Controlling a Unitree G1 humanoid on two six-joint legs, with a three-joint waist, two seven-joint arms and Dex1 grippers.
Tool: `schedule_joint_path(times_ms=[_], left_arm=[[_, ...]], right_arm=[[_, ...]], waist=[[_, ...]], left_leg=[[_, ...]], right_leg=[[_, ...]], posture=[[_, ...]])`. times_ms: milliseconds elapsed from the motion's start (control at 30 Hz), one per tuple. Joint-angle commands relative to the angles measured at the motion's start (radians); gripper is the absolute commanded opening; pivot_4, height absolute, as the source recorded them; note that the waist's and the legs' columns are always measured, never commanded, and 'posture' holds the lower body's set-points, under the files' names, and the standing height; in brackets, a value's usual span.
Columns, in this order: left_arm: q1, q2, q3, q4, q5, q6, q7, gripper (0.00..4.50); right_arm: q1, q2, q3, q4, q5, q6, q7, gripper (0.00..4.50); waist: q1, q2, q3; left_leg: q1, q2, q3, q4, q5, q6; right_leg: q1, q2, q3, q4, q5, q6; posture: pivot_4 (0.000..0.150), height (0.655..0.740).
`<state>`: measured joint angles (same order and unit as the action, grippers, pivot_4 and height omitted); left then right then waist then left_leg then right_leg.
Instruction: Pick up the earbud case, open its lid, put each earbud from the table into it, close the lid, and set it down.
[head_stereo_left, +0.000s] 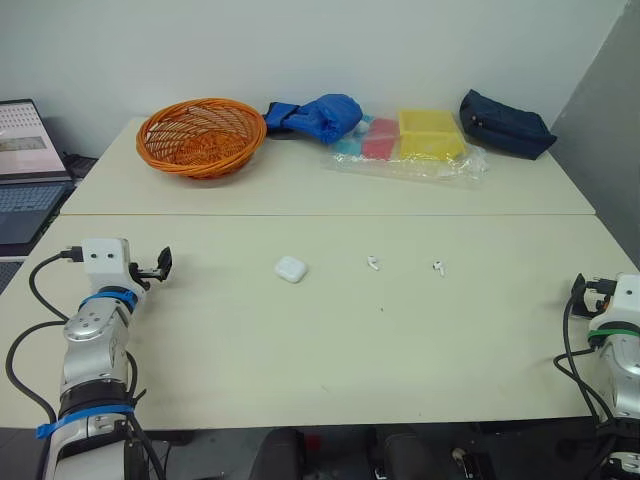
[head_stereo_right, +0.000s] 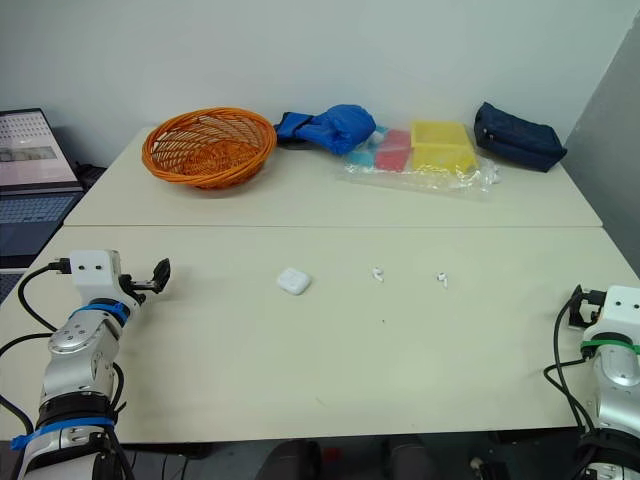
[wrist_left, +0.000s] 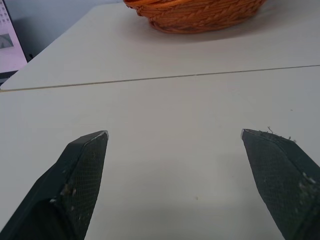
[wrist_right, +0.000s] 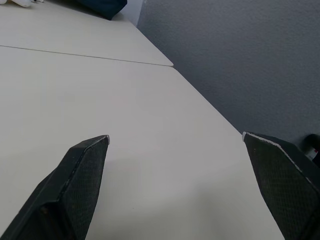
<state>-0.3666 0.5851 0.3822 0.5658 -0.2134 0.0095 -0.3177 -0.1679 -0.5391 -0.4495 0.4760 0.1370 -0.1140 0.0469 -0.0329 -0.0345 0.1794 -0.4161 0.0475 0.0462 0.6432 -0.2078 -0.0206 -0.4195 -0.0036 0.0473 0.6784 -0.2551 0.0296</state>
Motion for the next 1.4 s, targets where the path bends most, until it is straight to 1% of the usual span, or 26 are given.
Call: schedule_joint_path(times_ms=[33,200,333,433,600,733,833,900,1000,1100,1200,1300,1400], left_arm=[[-0.008,0.019,0.01,-0.019,-0.002,-0.02,-0.009,4.45],[-0.008,0.022,0.011,-0.03,-0.005,-0.021,-0.023,4.45],[-0.015,0.028,-0.02,-0.048,-0.005,-0.019,-0.09,4.45],[-0.028,0.039,0.008,-0.039,-0.027,-0.01,-0.09,4.45],[-0.027,0.029,0.003,-0.056,-0.052,0.002,-0.11,4.45],[0.04,0.035,-0.064,-0.288,-0.139,0.113,-0.277,4.45],[0.093,0.052,-0.119,-0.484,-0.198,0.25,-0.356,4.45],[0.133,0.068,-0.175,-0.617,-0.207,0.298,-0.404,4.45],[0.166,0.067,-0.236,-0.715,-0.217,0.363,-0.435,4.45],[0.168,0.053,-0.269,-0.725,-0.204,0.391,-0.431,4.45],[0.135,-0.016,-0.329,-0.594,-0.13,0.328,-0.392,4.45],[0.113,-0.058,-0.357,-0.521,-0.072,0.282,-0.363,4.45],[0.112,-0.075,-0.358,-0.512,-0.069,0.273,-0.37,4.45]], right_arm=[[0.011,-0.014,-0.022,-0.034,0.003,-0.018,-0.003,4.5],[0.011,-0.014,-0.013,-0.033,-0.002,-0.031,0.0,4.5],[0.021,0.002,-0.013,-0.065,0.005,-0.015,-0.012,4.5],[0.008,-0.007,-0.003,-0.046,-0.003,-0.027,-0.001,4.5],[0.0,-0.011,-0.017,-0.028,-0.004,-0.031,-0.018,4.5],[-0.015,-0.033,0.049,-0.09,-0.007,-0.038,0.1,4.5],[-0.099,-0.057,0.103,-0.121,0.044,0.012,0.243,4.5],[-0.167,-0.072,0.164,-0.172,0.106,0.075,0.404,4.5],[-0.244,-0.088,0.256,-0.243,0.182,0.177,0.611,4.5],[-0.286,-0.098,0.311,-0.29,0.224,0.258,0.728,4.5],[-0.346,-0.079,0.401,-0.411,0.312,0.407,0.852,4.5],[-0.373,-0.065,0.468,-0.527,0.371,0.521,0.92,4.5],[-0.356,-0.086,0.5,-0.633,0.414,0.62,0.951,4.5]], waist=[[0.0,0.0,0.0],[0.0,0.0,0.0],[0.0,0.0,0.0],[0.0,0.0,0.0],[0.0,0.0,0.0],[-0.001,0.0,0.0],[-0.01,0.0,0.0],[-0.015,0.0,0.0],[-0.021,0.0,0.0],[-0.018,0.0,0.0],[-0.008,0.001,0.0],[-0.002,0.001,0.0],[0.003,0.0,0.0]], left_leg=[[0.0,0.0,0.0,0.0,0.0,0.0],[0.0,0.0,0.0,0.0,0.0,0.0],[0.0,0.0,0.0,0.0,0.0,0.0],[0.0,0.0,0.0,0.0,0.0,0.0],[0.0,0.0,0.0,0.0,0.0,0.0],[-0.001,0.0,0.0,0.0,0.0,0.0],[0.0,0.001,0.002,0.0,0.0,0.0],[0.001,0.001,0.002,0.001,0.0,0.0],[0.001,0.001,0.001,0.001,0.0,0.001],[0.001,0.001,-0.003,0.0,0.0,0.001],[0.0,0.0,-0.005,0.0,0.0,0.001],[-0.001,0.0,-0.007,0.0,0.0,0.001],[-0.003,0.0,-0.011,0.0,0.0,0.0]], right_leg=[[0.0,0.0,0.0,0.0,0.0,0.0],[0.0,0.0,0.0,0.0,0.0,0.0],[0.0,0.0,0.0,0.0,0.0,0.0],[0.0,0.0,0.0,0.0,0.0,0.0],[0.0,0.0,0.0,0.0,0.0,0.0],[0.0,0.0,0.0,0.0,0.0,0.0],[0.0,0.0,0.001,0.0,0.0,0.0],[0.0,0.0,0.003,0.001,0.001,0.001],[0.0,0.001,0.002,0.001,0.001,0.0],[0.0,0.003,-0.001,0.001,0.0,-0.001],[0.0,0.003,-0.003,0.001,-0.002,-0.004],[-0.001,0.004,-0.003,0.001,-0.002,-0.004],[0.0,0.004,-0.004,0.0,-0.002,-0.004]], posture=[[0.15,0.74],[0.15,0.74],[0.15,0.74],[0.15,0.74],[0.15,0.74],[0.15,0.74],[0.15,0.74],[0.15,0.74],[0.15,0.74],[0.15,0.74],[0.15,0.74],[0.15,0.74],[0.15,0.74]])
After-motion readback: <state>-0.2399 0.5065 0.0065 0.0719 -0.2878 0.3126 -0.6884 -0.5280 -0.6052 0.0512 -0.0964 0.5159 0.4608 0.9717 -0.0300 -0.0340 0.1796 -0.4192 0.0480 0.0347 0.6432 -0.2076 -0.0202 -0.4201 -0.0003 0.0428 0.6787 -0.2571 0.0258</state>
